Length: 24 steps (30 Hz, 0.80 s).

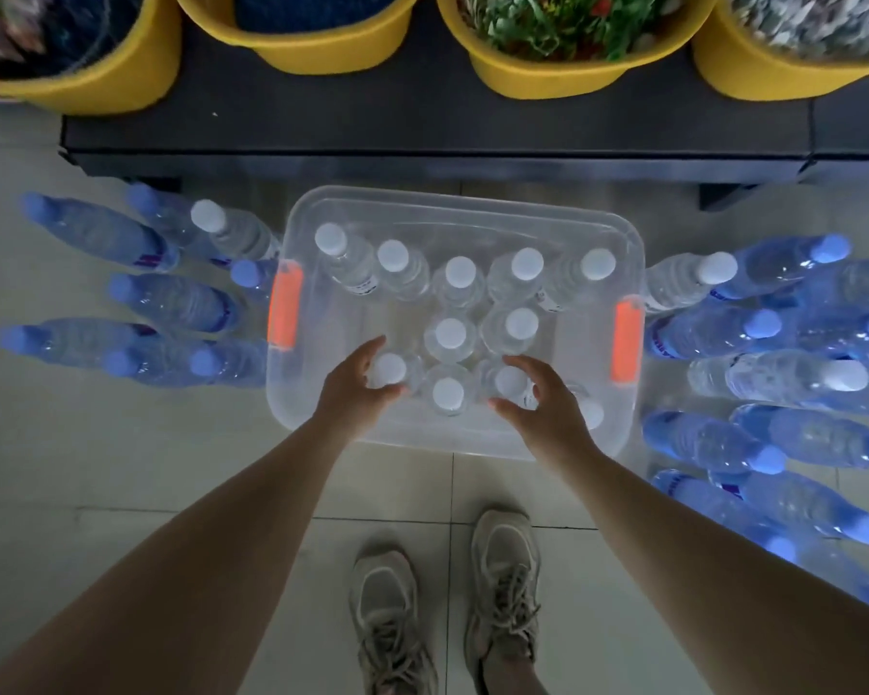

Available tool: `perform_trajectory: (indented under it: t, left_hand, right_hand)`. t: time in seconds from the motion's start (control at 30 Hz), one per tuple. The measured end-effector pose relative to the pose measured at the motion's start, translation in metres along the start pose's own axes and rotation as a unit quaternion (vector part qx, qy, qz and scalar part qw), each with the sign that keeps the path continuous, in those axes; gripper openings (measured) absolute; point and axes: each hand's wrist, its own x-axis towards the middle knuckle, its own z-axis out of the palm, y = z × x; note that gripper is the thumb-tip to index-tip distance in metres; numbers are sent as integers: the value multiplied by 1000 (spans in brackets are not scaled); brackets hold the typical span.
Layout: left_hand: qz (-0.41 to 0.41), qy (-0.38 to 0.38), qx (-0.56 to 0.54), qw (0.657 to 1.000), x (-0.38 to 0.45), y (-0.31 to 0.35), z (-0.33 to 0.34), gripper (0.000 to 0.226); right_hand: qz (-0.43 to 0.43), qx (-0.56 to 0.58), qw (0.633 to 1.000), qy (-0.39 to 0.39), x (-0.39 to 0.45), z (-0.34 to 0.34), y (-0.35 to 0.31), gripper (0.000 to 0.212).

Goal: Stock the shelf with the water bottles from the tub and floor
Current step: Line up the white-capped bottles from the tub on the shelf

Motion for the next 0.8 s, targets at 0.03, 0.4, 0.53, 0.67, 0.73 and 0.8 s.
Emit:
perform_trajectory:
  t: [0.03,0.4,0.53,0.67,0.73,0.8]
  left_hand:
    - [0,-6,-8,1000,4,0,1,76]
    - [77,-5,-64,995,25,7,4,55]
    - [77,6,-84,994,21,9,-1,44]
    - [86,23,-94,992,6,13,-9,37]
    - [95,35,-99,990,-5,22,-17,34]
    - [105,45,-101,988,-18,32,-26,35]
  right_hand:
    - [-2,-4,1000,0,3,1,0,52]
    - [-44,9,998,40,17,11,14,40]
    - [-42,42,997,51,14,11,12,38]
    - [-44,58,996,47,-2,2,2,36]
    - [-43,64,995,55,-12,-6,-6,35]
    - [-49,70,995,61,-23,-16,-15,36]
